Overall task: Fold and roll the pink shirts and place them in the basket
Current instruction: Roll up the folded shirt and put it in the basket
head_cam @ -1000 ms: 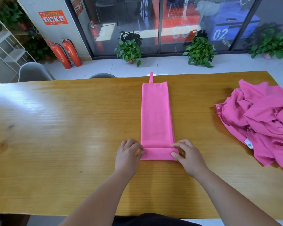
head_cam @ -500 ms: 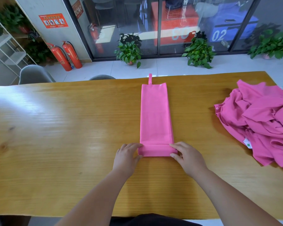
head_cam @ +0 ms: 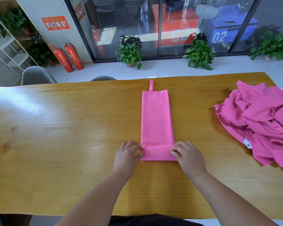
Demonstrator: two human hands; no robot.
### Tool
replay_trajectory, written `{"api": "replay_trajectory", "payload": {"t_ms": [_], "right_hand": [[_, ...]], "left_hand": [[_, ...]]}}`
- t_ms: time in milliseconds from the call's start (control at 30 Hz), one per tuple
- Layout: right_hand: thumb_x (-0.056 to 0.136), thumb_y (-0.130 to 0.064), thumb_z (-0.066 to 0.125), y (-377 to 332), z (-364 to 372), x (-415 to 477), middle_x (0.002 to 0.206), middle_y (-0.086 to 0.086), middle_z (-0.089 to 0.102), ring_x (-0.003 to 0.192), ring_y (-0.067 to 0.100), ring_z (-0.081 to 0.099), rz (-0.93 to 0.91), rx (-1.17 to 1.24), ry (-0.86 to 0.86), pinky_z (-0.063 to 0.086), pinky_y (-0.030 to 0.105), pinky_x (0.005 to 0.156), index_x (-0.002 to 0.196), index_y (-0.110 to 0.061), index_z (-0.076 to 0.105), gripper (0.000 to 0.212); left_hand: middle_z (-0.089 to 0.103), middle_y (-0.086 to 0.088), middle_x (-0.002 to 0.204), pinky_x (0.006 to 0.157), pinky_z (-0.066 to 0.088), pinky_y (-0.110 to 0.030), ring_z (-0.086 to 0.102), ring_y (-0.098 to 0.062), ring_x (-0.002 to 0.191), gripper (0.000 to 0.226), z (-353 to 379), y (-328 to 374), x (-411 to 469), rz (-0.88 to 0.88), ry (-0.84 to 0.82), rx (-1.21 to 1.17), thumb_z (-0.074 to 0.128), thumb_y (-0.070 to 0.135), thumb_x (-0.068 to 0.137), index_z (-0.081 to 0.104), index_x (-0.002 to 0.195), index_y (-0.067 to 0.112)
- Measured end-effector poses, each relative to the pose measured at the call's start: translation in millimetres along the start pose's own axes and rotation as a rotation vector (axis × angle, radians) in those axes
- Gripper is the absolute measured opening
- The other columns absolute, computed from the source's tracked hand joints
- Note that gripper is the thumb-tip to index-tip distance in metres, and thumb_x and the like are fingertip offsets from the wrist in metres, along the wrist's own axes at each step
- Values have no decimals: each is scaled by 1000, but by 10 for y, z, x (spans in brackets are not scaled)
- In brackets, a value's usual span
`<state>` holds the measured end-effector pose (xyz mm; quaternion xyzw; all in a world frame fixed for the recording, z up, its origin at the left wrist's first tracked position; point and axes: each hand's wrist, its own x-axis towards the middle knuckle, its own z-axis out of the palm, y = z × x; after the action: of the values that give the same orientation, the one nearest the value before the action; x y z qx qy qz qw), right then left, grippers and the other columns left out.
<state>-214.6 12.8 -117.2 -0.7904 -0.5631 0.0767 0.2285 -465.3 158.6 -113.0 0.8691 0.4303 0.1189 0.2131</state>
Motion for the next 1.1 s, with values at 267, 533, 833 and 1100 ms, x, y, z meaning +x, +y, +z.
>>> {"api": "replay_trajectory", "payload": {"t_ms": [267, 533, 833, 1100], "right_hand": [[94, -49, 72, 73, 30, -72, 137, -23, 60, 114, 11, 56, -19, -125, -113, 55, 34, 91, 139, -32, 67, 48], [85, -79, 63, 253, -129, 11, 100, -20, 57, 98, 14, 63, 211, 160, -348, 54, 37, 89, 131, -57, 66, 52], [92, -48, 76, 128, -67, -85, 117, -31, 59, 106, 1, 51, 40, 128, -135, 52, 28, 84, 117, -42, 72, 26], [80, -47, 88, 185, 35, -214, 130, -18, 67, 103, 13, 61, -97, -147, -50, 59, 36, 82, 134, -29, 71, 59]], "left_hand": [[59, 20, 146, 104, 46, -35, 53, -14, 129, 50, 7, 93, -30, 9, -92, 146, 69, 41, 100, 57, 148, 35], [69, 22, 120, 76, 56, -31, 67, -5, 84, 38, -65, -36, 18, -195, -288, -221, 67, 49, 100, 55, 135, 50], [61, 29, 122, 93, 49, -30, 51, -4, 115, 21, 21, 61, -61, -28, -52, -52, 75, 36, 97, 70, 117, 42], [62, 23, 138, 98, 48, -32, 55, -11, 125, 53, 48, 35, -131, 109, -44, 207, 80, 43, 90, 64, 140, 36]]}}
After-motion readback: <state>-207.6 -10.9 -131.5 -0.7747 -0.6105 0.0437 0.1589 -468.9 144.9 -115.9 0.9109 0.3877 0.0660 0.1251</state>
